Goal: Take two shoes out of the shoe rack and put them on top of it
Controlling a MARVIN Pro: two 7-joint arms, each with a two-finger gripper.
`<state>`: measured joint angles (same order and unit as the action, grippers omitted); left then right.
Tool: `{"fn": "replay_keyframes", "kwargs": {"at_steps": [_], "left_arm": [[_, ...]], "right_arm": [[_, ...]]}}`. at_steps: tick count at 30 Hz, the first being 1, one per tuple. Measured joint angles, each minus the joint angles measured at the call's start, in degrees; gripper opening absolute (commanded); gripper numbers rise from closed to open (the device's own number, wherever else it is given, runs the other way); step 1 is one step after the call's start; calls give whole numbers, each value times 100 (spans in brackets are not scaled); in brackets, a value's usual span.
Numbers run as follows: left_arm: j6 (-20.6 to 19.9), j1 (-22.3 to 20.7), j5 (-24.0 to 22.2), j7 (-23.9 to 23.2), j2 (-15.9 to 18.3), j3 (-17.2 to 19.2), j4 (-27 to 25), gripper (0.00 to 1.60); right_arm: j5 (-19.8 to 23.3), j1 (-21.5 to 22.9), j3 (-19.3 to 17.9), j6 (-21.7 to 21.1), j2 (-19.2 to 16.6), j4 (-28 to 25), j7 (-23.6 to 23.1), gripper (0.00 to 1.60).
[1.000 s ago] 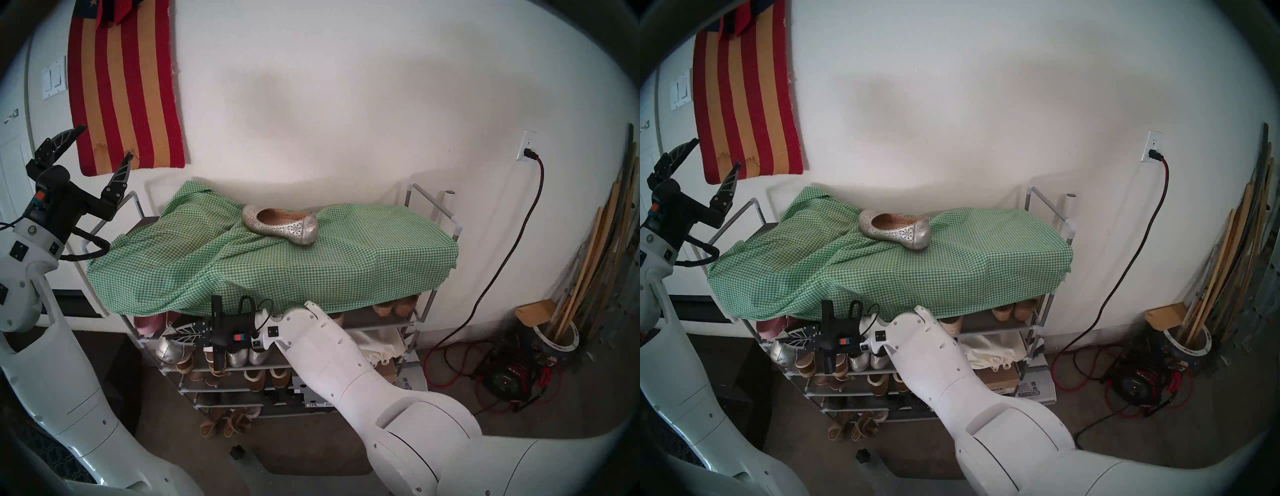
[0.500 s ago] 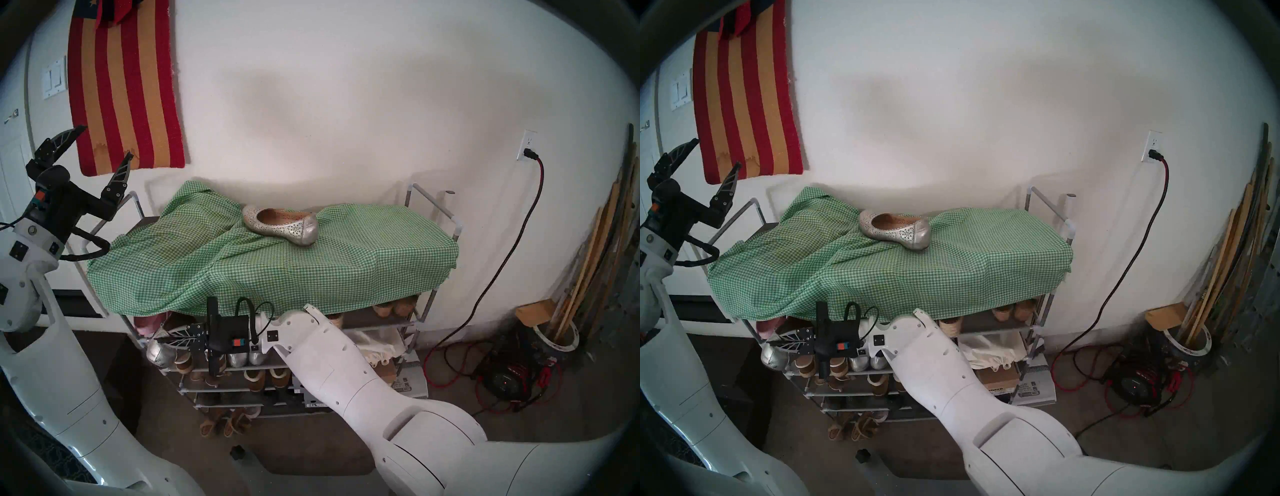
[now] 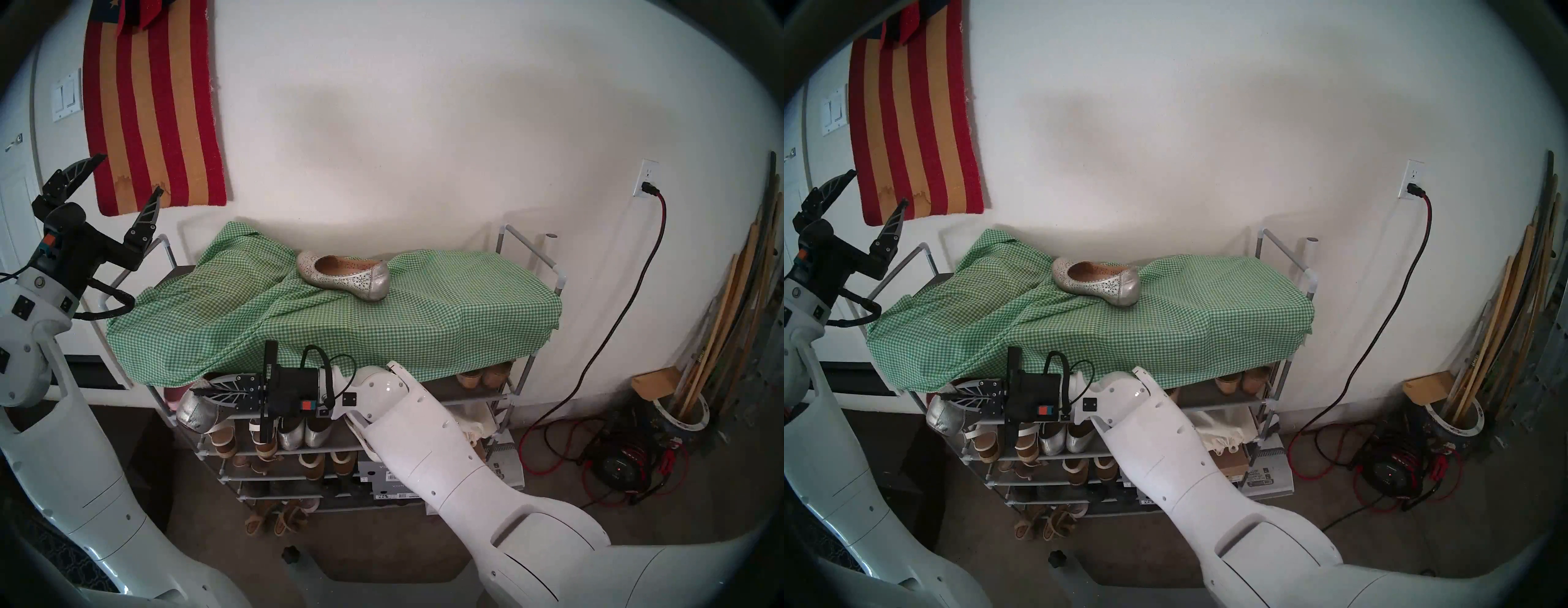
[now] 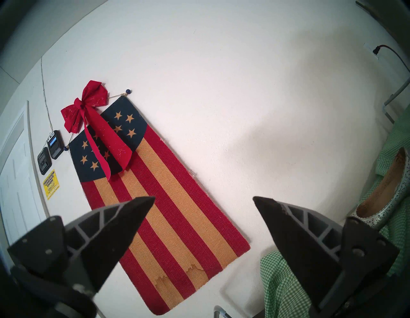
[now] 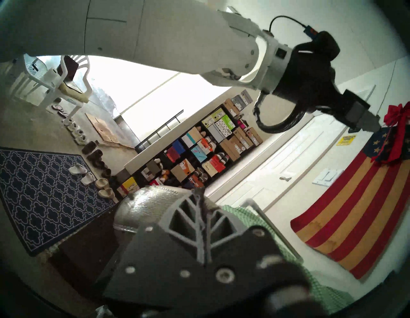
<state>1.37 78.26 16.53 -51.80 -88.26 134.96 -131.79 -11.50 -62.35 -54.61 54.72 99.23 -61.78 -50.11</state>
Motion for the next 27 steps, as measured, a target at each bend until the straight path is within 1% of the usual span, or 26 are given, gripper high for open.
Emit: {"fn": "replay_keyframes", "kwargs": {"at_steps": [4, 12, 15, 16, 21, 27], "left_arm": [[0, -2, 2, -4, -3, 0, 0, 160], [0, -7, 7, -13, -8, 1, 0, 160], [1, -8, 9, -17, -9, 1, 0, 160], [1, -9, 10, -18, -10, 1, 0, 160], [1, -12, 13, -24, -13, 1, 0, 160], [3, -14, 19, -34, -15, 1, 0, 160]], "right_arm": [[171, -140, 143, -8, -145, -349, -11, 0], [481, -462, 735, -74, -327, -944, -56, 0], [629, -520, 877, -127, -393, -1170, -95, 0], [728, -525, 921, -165, -440, -1325, -124, 0], [986, -441, 923, -300, -594, -1764, -239, 0], [1296, -298, 705, -618, -896, -2303, -469, 0]]}}
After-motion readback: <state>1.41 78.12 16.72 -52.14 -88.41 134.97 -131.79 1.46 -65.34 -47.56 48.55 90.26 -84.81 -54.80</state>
